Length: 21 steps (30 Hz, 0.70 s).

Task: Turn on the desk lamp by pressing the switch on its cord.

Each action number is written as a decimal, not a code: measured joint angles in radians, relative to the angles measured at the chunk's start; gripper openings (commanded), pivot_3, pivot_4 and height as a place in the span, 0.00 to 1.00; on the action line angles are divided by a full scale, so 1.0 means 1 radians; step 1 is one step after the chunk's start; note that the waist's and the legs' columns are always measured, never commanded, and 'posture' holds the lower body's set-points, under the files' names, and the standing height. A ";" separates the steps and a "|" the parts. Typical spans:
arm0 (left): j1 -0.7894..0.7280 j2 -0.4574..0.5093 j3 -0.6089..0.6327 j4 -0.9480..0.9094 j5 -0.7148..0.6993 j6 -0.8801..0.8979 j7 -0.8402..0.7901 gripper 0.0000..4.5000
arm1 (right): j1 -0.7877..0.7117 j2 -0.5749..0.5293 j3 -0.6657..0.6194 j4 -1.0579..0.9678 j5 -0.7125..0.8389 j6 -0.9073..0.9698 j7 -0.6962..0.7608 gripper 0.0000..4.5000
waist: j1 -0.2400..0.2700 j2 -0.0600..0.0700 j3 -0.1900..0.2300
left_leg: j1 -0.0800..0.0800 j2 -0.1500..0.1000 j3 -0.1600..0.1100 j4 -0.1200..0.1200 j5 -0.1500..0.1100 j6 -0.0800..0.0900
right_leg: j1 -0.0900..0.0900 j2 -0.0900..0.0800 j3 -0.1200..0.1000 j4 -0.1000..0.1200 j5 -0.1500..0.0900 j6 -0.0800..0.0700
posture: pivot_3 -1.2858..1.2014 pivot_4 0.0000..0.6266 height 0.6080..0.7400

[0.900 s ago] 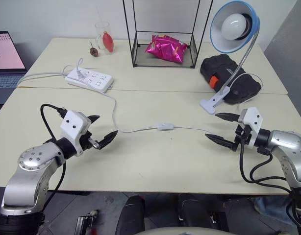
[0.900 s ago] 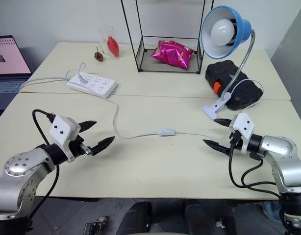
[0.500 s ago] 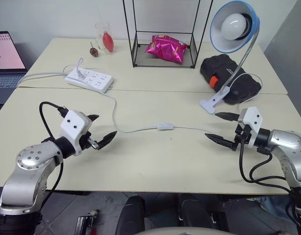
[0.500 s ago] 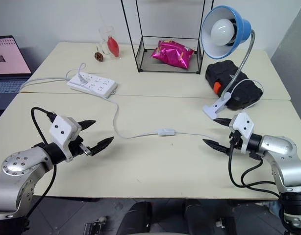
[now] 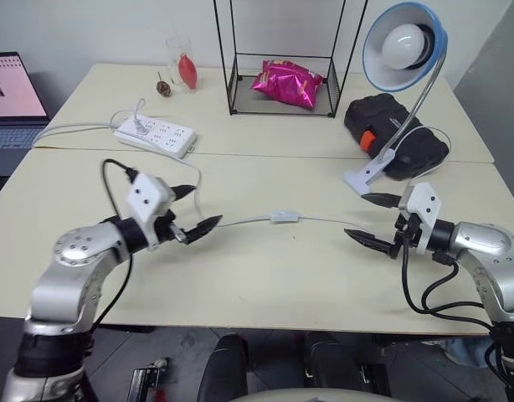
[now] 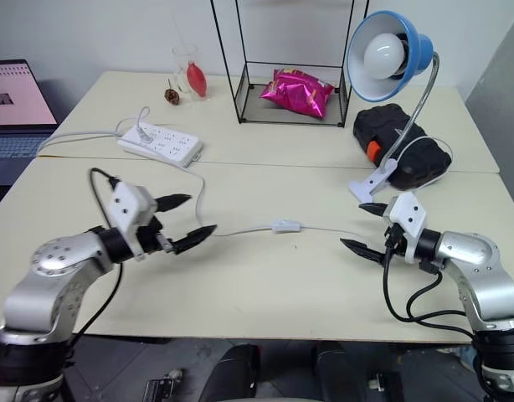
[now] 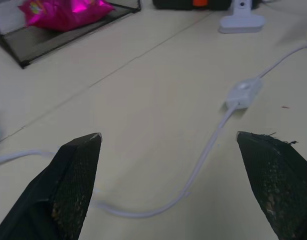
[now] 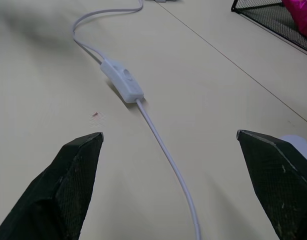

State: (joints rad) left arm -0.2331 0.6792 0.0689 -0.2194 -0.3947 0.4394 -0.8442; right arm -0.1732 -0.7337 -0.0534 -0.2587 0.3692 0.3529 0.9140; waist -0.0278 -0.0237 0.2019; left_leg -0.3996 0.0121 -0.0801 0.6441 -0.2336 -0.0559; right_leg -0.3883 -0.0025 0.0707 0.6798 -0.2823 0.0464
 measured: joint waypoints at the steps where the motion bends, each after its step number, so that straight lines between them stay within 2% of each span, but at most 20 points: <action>1: -0.036 -0.014 -0.038 0.028 -0.001 0.014 -0.023 1.00 | 0.008 -0.001 -0.002 -0.034 0.008 0.033 -0.011 1.00 | -0.001 0.000 0.000 | 0.000 0.000 0.000 0.000 0.000 0.000 | 0.000 0.000 0.000 0.000 0.000 0.000 | 0.52 0.24 1.00; 11: -0.342 -0.132 -0.243 0.408 0.025 0.045 -0.237 1.00 | 0.044 -0.005 0.020 -0.245 0.048 0.252 -0.100 1.00 | -0.005 0.000 0.000 | 0.000 0.000 0.000 0.000 0.000 0.000 | -0.001 0.002 0.000 0.000 0.000 0.000 | 0.52 0.24 1.00; 21: -0.519 -0.228 -0.313 0.760 0.114 0.007 -0.361 1.00 | 0.101 -0.007 0.009 -0.342 0.053 0.301 -0.150 1.00 | -0.004 0.000 0.000 | -0.001 0.000 -0.001 0.000 0.000 0.000 | -0.001 0.002 0.000 0.000 0.000 0.001 | 0.52 0.24 1.00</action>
State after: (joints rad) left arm -0.7525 0.4511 -0.2445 0.5404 -0.2805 0.4462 -1.2049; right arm -0.0718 -0.7403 -0.0444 -0.6006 0.4226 0.6535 0.7643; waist -0.0318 -0.0241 0.2016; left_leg -0.4006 0.0119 -0.0807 0.6442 -0.2336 -0.0558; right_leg -0.3889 -0.0006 0.0706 0.6798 -0.2825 0.0470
